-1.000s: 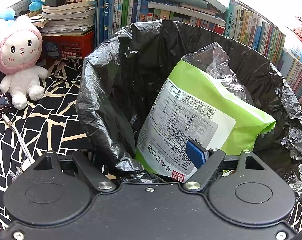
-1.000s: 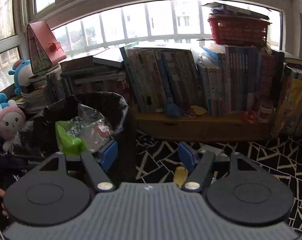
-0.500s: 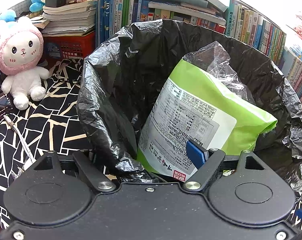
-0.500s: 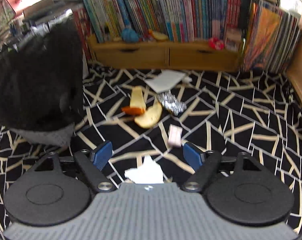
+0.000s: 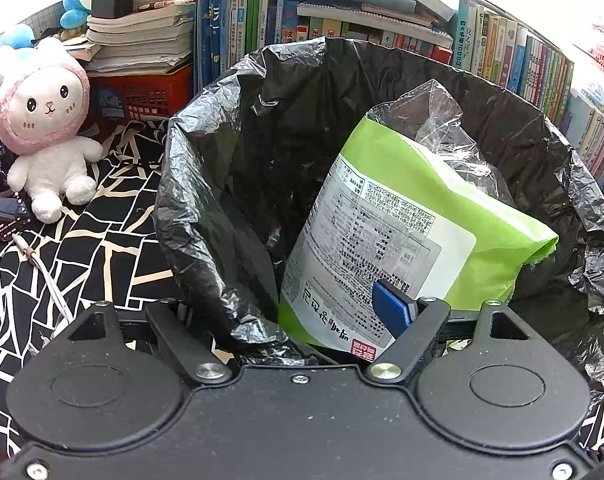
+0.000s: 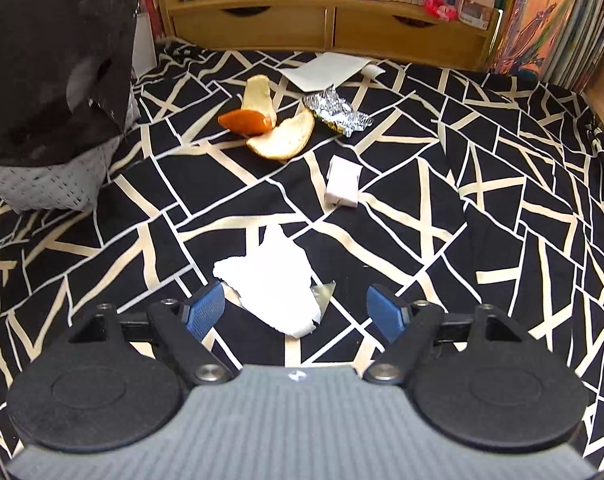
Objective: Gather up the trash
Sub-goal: 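Move the right gripper to the crumpled white tissue on the mat, then grasp the white tissue with the right gripper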
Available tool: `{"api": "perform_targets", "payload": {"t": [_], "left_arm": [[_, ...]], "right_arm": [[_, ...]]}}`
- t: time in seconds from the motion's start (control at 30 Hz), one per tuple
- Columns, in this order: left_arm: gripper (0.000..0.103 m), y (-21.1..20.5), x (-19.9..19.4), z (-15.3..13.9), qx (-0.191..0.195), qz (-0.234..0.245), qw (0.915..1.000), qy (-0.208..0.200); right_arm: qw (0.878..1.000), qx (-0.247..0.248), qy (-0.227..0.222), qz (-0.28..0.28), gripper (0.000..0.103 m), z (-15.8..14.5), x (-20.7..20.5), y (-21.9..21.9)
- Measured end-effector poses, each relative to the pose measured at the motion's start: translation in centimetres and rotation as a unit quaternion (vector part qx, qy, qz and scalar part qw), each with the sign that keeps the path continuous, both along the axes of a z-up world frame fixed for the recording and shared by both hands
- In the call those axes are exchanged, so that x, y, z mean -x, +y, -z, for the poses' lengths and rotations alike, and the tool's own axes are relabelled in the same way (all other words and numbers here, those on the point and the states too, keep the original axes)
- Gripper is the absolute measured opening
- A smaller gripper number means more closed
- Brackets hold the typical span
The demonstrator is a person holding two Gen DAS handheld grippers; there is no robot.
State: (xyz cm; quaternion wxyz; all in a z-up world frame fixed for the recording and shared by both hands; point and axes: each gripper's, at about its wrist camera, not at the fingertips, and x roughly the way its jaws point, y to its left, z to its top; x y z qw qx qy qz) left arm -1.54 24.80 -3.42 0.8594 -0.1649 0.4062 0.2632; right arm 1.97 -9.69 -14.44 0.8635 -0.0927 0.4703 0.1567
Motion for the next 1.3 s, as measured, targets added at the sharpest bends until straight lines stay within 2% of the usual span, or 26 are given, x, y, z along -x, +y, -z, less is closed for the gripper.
{"api": "perform_targets", "payload": {"t": [0.3,0.53,0.7,0.73,0.83,1.07,1.3], "left_arm": [[0.08,-0.2,-0.1,-0.1,-0.01,-0.006,0.9999,0.005],[0.08,-0.3,-0.2,-0.1,-0.015,-0.01,0.9998,0.005],[0.08,-0.3,-0.2,-0.1,-0.015,-0.01,0.9998,0.005],[0.08,-0.3,-0.2,-0.1,-0.015,-0.01,0.9998,0.004],[0.08,-0.3,-0.2,-0.2,-0.014,-0.01,0.9998,0.004],[0.08,-0.1,-0.3,-0.2,-0.009,-0.008,0.9999,0.002],[0.08,0.0,-0.3,-0.2,-0.004,-0.006,1.0,-0.001]], "right_arm": [[1.0,-0.003,0.012,0.005,0.086,1.9,-0.9,0.6],[1.0,-0.011,0.025,0.001,0.077,2.7,-0.7,0.6],[1.0,-0.01,0.02,-0.001,0.063,2.5,-0.5,0.5],[1.0,-0.01,0.019,0.0,0.055,2.4,-0.5,0.5],[1.0,-0.012,0.014,0.003,0.049,2.1,-0.4,0.5],[1.0,-0.025,-0.004,0.003,0.048,0.4,-0.2,0.5],[0.998,-0.051,-0.039,0.005,0.048,-2.9,-0.3,0.5]]}}
